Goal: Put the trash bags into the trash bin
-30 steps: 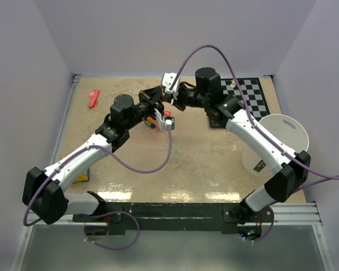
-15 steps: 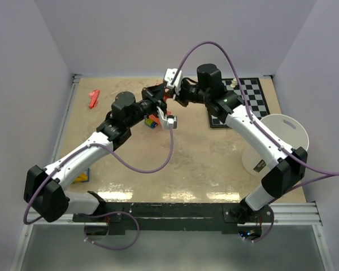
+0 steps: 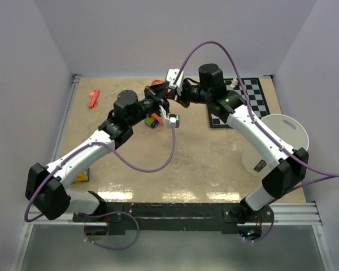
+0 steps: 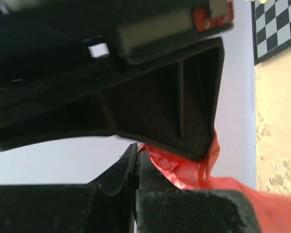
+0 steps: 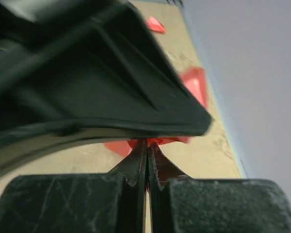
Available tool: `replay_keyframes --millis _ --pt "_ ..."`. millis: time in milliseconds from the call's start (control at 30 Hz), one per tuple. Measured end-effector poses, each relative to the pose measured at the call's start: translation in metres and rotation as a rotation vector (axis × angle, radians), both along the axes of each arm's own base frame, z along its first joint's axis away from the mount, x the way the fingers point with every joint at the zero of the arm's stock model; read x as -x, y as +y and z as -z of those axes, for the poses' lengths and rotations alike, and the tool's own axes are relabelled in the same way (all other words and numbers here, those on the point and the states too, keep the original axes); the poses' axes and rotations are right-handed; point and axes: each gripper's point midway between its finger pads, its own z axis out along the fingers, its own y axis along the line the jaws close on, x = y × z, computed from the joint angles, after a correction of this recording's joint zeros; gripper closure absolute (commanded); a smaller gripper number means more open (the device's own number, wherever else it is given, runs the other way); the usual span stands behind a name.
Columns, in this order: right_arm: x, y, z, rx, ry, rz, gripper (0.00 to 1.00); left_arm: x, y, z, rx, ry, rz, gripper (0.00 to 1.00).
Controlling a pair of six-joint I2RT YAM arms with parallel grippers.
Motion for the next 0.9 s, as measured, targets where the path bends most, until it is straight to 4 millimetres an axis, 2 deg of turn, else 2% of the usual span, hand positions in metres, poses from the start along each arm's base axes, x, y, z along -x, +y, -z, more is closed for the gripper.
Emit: replay_keyframes --millis 100,233,367,500,567,667,733,800,900 --pt "0.012 0.01 -0.012 -0.031 0.0 -0.061 1.0 -0.006 0.006 0.007 -0.008 0.012 -0.026 1.0" --pt "0.003 0.006 -0.027 -0.044 -0.042 -0.015 1.0 0.0 0.014 0.015 -0.011 0.029 -0.039 1.0" --pt "-0.01 -0.003 -0.021 -0.018 -0.052 0.064 1.0 0.006 0.008 0.019 -0.019 0.05 -0.026 1.0" --pt "-0.005 -0.003 -0.004 0.008 -0.011 0.051 1.0 -0.003 0.0 -0.002 0.003 0.024 -0.026 1.0" --pt "0.002 0.002 -0.005 -0.004 0.0 0.009 1.0 -0.007 0.0 -0.009 0.013 0.013 -0.033 1.0" --pt "0.011 0.005 -0.019 -0.043 -0.003 -0.025 1.0 -0.009 0.005 0.0 0.003 0.026 -0.044 1.0" --pt "0.009 0.003 -0.031 -0.063 -0.024 -0.001 1.0 -0.004 0.01 0.014 -0.021 0.062 -0.039 1.0" --pt "0.0 -0.002 -0.043 -0.082 -0.07 0.056 1.0 0.006 0.01 0.022 -0.035 0.093 -0.015 1.0" --pt "-0.012 -0.008 -0.045 -0.079 -0.094 0.116 1.0 0.026 0.0 0.012 -0.024 0.086 0.049 1.0"
